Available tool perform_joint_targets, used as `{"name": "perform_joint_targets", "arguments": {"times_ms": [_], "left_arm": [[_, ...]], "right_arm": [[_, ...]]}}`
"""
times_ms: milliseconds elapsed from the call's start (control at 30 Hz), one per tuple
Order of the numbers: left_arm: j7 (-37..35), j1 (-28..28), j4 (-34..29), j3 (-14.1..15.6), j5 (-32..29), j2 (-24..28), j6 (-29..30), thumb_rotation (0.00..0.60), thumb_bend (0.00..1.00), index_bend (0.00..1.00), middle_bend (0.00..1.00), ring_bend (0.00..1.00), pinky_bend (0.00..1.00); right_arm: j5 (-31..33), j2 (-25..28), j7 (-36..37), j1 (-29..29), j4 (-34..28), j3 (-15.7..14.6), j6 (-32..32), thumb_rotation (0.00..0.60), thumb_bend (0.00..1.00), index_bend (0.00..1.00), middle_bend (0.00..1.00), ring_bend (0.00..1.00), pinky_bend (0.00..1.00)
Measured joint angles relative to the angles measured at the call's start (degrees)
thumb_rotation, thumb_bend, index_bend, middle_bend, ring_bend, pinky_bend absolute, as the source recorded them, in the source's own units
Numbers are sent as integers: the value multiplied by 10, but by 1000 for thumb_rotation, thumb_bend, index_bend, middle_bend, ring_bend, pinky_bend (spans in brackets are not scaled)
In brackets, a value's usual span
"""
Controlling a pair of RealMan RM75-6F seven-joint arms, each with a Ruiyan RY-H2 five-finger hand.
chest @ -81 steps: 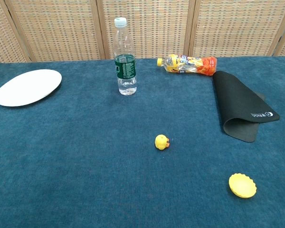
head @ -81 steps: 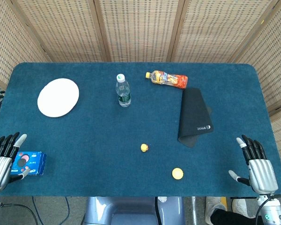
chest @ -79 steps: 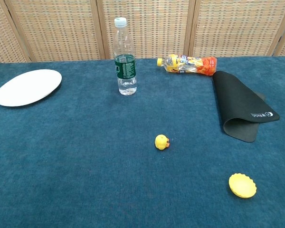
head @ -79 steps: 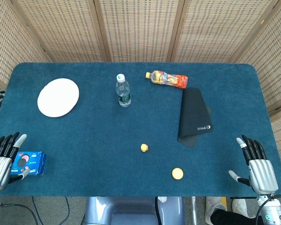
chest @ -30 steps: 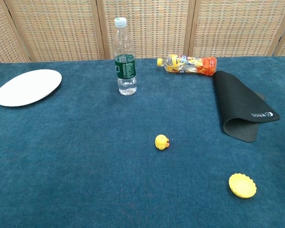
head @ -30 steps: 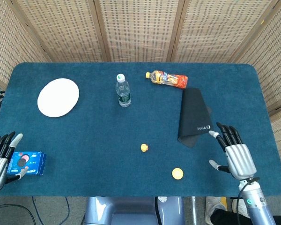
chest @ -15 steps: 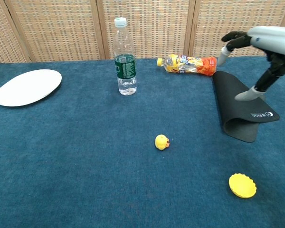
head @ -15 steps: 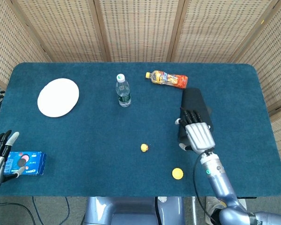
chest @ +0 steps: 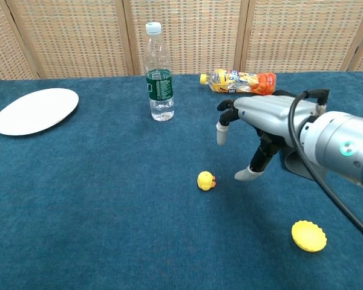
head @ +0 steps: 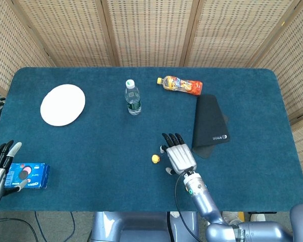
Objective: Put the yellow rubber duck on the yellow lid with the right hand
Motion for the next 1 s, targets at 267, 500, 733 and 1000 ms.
{"name": "perform_joint_targets", "arguments": {"times_ms": [267, 500, 733, 1000], "left_arm": [[-3, 0, 0, 0, 0, 0, 1, 600, 105, 0, 0, 0, 0], [-4, -1, 2, -1, -4, -1, -3, 600, 105, 0, 0, 0, 0], [-5, -4, 6, -1, -10, -4, -15, 600, 106, 0, 0, 0, 0], [-5, -8, 11, -1, -17, -7, -26, 600, 106, 0, 0, 0, 0]], "right_arm": [[27, -38, -3, 24, 40, 0, -3, 600, 184, 378, 45, 0, 0], [49, -66, -6, 43, 74, 4, -12, 600, 185, 387, 55, 0, 0], [71, -91, -4, 58, 113, 10, -23, 600, 187, 396, 63, 0, 0], [86, -107, 6, 80, 147, 21, -38, 600, 188, 402, 68, 0, 0]]}}
